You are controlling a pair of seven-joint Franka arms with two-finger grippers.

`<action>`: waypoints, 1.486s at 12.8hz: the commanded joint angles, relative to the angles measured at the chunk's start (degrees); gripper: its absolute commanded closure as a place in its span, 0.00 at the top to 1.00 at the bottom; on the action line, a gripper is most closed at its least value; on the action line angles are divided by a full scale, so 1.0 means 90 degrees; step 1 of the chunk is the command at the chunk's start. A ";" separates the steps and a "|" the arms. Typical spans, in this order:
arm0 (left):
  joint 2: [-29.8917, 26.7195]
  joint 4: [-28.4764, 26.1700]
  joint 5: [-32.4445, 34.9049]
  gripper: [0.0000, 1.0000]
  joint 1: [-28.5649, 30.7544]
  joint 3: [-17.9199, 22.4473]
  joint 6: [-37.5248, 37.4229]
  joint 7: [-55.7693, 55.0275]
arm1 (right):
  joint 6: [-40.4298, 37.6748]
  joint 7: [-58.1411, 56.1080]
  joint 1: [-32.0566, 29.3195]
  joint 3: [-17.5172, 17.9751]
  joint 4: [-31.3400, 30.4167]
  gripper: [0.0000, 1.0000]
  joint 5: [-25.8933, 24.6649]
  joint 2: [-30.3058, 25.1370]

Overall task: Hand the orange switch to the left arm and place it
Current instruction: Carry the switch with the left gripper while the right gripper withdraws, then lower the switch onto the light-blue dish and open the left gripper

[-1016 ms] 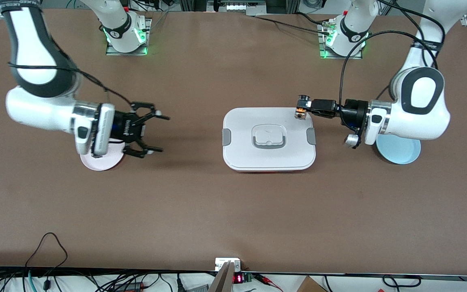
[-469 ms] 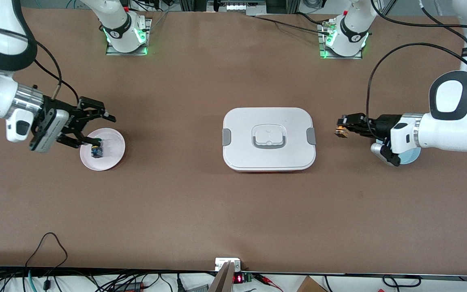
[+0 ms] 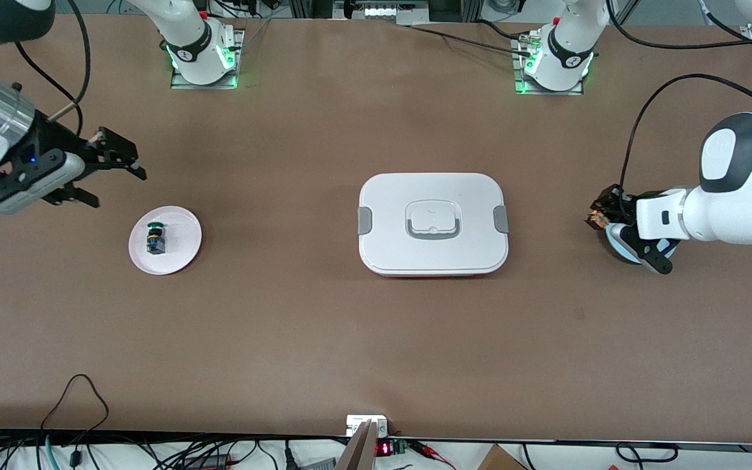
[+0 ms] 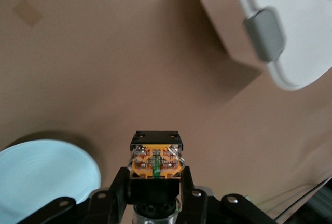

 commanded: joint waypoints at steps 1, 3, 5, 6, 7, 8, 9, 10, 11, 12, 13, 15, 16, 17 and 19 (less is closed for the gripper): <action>0.0264 0.0157 0.0893 0.29 0.0098 -0.0053 0.0086 0.0960 | -0.0377 0.0722 0.0134 -0.0133 0.0276 1.00 -0.0478 0.0068; 0.0401 0.0088 0.1332 0.29 0.0284 -0.0053 0.0214 0.1750 | -0.0397 0.0868 0.0134 -0.0152 0.0296 1.00 -0.0556 0.0058; 0.0548 -0.0183 0.1520 0.29 0.0712 -0.0053 0.0651 0.2580 | -0.0436 0.0947 0.0095 -0.0181 0.0296 1.00 -0.0576 0.0048; 0.0664 -0.0456 0.1520 0.29 0.1072 -0.0053 0.1118 0.3087 | -0.0504 0.1083 0.0105 -0.0182 0.0296 1.00 -0.0596 0.0048; 0.0762 -0.0700 0.1530 0.29 0.1317 -0.0053 0.1625 0.3557 | -0.0544 0.1210 0.0105 -0.0172 0.0296 1.00 -0.0712 0.0048; 0.0899 -0.0829 0.1540 0.29 0.1484 -0.0034 0.2027 0.3938 | -0.0563 0.1250 0.0105 -0.0162 0.0296 1.00 -0.0829 0.0058; 0.0997 -0.0927 0.1723 0.29 0.1611 -0.0044 0.2331 0.4193 | -0.0563 0.1250 0.0124 -0.0152 0.0296 1.00 -0.0956 0.0068; 0.1075 -0.1053 0.1909 0.29 0.1748 -0.0044 0.2633 0.4331 | -0.0554 0.1270 0.0125 -0.0143 0.0286 1.00 -0.1054 0.0077; 0.1095 -0.1248 0.1930 0.29 0.1856 -0.0044 0.2849 0.4400 | -0.0525 0.1260 0.0105 -0.0142 0.0296 1.00 -0.1132 0.0116; 0.1095 -0.1414 0.1940 0.30 0.1963 -0.0044 0.2996 0.4449 | -0.0505 0.1260 0.0115 -0.0152 0.0286 1.00 -0.1152 0.0117; 0.1095 -0.1571 0.1959 0.30 0.2013 -0.0044 0.3143 0.4537 | -0.0495 0.1221 0.0105 -0.0162 0.0296 1.00 -0.1191 0.0117; 0.1076 -0.1777 0.1969 0.32 0.2052 -0.0044 0.3397 0.4577 | -0.0476 0.1260 0.0115 -0.0152 0.0296 1.00 -0.1309 0.0126; 0.1085 -0.1787 0.1979 0.43 0.2052 -0.0044 0.3437 0.4577 | -0.0476 0.1260 0.0134 -0.0152 0.0296 1.00 -0.1318 0.0126; 0.1086 -0.1787 0.1969 0.78 0.2062 -0.0044 0.3437 0.4587 | -0.0456 0.1260 0.0105 -0.0152 0.0296 1.00 -0.1318 0.0126; 0.1018 -0.1758 0.1969 1.00 0.2091 -0.0073 0.3350 0.4751 | -0.0446 0.1279 0.0076 -0.0172 0.0334 1.00 -0.1289 0.0175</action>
